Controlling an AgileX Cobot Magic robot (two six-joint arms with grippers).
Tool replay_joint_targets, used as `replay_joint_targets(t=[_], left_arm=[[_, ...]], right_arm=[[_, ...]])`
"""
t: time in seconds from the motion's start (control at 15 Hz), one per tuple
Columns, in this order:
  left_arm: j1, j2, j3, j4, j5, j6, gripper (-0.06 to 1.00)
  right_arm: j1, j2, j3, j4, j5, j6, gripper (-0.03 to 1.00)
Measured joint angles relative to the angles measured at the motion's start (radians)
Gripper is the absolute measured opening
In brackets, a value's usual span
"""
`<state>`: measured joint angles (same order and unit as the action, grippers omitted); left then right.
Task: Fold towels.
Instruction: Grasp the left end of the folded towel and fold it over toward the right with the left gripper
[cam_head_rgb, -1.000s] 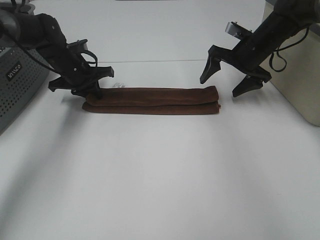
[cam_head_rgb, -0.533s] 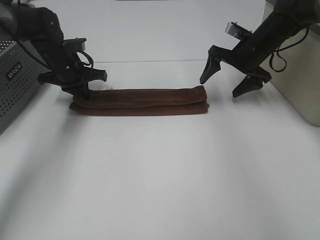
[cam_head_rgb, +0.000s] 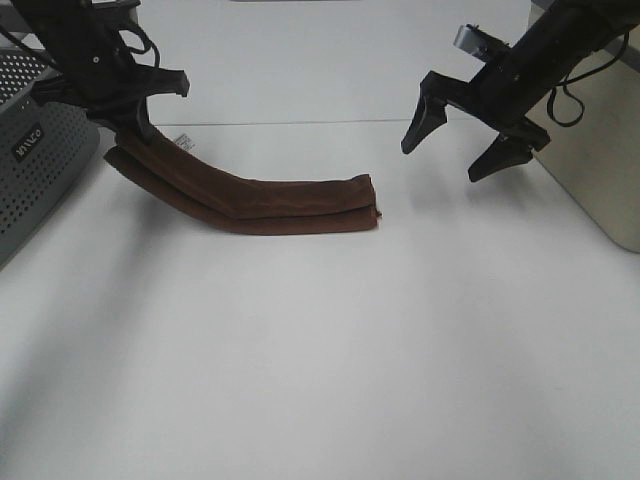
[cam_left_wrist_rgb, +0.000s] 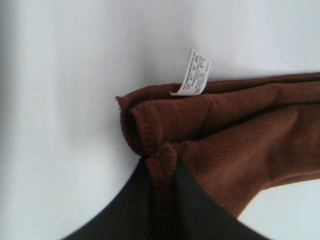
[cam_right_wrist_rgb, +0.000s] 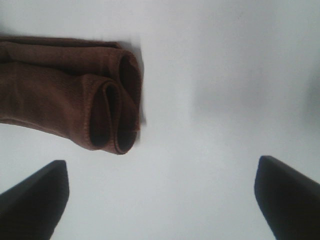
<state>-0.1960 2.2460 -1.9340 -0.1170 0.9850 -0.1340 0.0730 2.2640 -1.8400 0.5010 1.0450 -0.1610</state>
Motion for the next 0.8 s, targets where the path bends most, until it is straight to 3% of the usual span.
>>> replay_joint_targets(t=[0.27,0.53,0.8], left_arm=[[-0.065,-0.002,-0.039,-0.213,-0.002,-0.013,0.07],[-0.183,0.003,-0.039,-0.25,-0.124,-0.081,0.07],[-0.25,0.054,-0.039,-0.259,-0.255,-0.138,0.11]], right_arm=[[0.0,-0.056,0.0,0.001,0.007,0.0,0.94],[0.0,-0.068,0.0,0.001,0.037,0.0,0.94],[0.0,-0.083,0.0,-0.012,0.071,0.0,0.94]])
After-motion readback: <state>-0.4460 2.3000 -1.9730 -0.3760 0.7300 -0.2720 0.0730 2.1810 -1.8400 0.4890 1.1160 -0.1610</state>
